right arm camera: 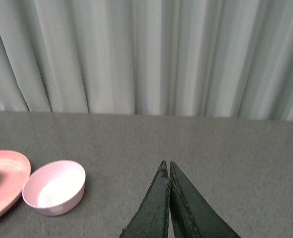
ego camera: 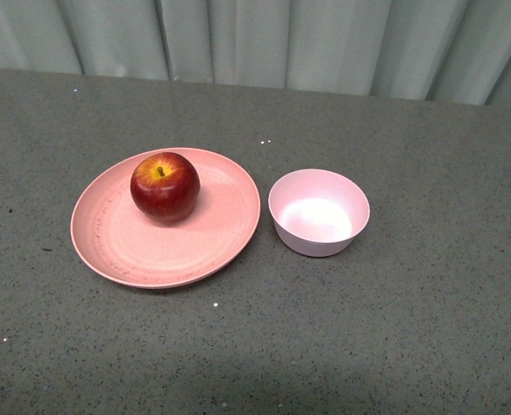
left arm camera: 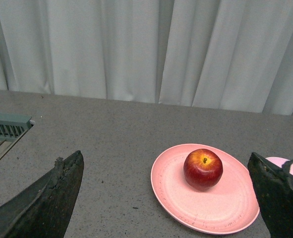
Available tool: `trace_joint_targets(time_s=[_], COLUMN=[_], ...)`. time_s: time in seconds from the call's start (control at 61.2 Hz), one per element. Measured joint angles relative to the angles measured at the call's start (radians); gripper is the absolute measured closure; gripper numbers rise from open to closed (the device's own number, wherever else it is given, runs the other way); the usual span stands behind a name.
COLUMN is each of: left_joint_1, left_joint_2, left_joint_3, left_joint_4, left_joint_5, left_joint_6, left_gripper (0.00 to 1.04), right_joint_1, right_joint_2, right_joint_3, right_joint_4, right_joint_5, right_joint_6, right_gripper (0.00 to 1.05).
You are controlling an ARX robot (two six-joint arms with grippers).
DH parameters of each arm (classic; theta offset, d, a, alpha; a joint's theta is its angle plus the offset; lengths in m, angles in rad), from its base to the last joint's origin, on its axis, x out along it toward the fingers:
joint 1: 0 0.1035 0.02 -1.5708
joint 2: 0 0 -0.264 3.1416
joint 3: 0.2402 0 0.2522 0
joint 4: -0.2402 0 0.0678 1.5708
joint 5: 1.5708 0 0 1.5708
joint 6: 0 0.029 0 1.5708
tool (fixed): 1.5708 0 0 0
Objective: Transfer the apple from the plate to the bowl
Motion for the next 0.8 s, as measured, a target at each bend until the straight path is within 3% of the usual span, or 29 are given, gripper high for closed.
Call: trace_joint_targets(time_s=[0.131, 0.196, 0.458, 0.556, 0.588, 0.605, 0.687, 0.801], left_joint_1=[0.000, 0.000, 0.000, 0.000, -0.011, -0.026, -0.043, -0.020], left_joint_2=[0.000, 0.000, 0.000, 0.000, 0.007, 0.018, 0.117, 0.256], left_joint_3=[0.000, 0.000, 0.000, 0.000, 0.002, 0.011, 0.033, 0.038], left_joint_4=[0.000, 0.000, 0.000, 0.000, -0.011, -0.040, -0.101, -0.021], left_joint_5=[0.001, 0.001, 0.000, 0.000, -0.035, -0.098, -0.275, -0.261], left_joint_6=[0.000, 0.000, 0.000, 0.000, -0.007, -0.025, -0.099, -0.154], left_gripper=[0.07, 0.07, 0.07, 0.07, 0.07, 0.07, 0.07, 0.07], right_joint_1=[0.000, 0.000, 0.000, 0.000, 0.000, 0.000, 0.000, 0.000], right_joint_2=[-0.003, -0.003, -0.003, -0.003, -0.003, -0.003, -0.004, -0.003], right_joint_3=[0.000, 0.000, 0.000, 0.000, 0.000, 0.000, 0.000, 0.000], right_joint_4=[-0.005, -0.005, -0.005, -0.005, -0.005, -0.005, -0.005, -0.005], right_joint_5=[0.000, 0.000, 0.000, 0.000, 0.000, 0.000, 0.002, 0.001], right_joint_6=[0.000, 0.000, 0.000, 0.000, 0.000, 0.000, 0.000, 0.000], right_gripper=[1.03, 0.94, 0.31, 0.16, 0.10, 0.08, 0.10, 0.09])
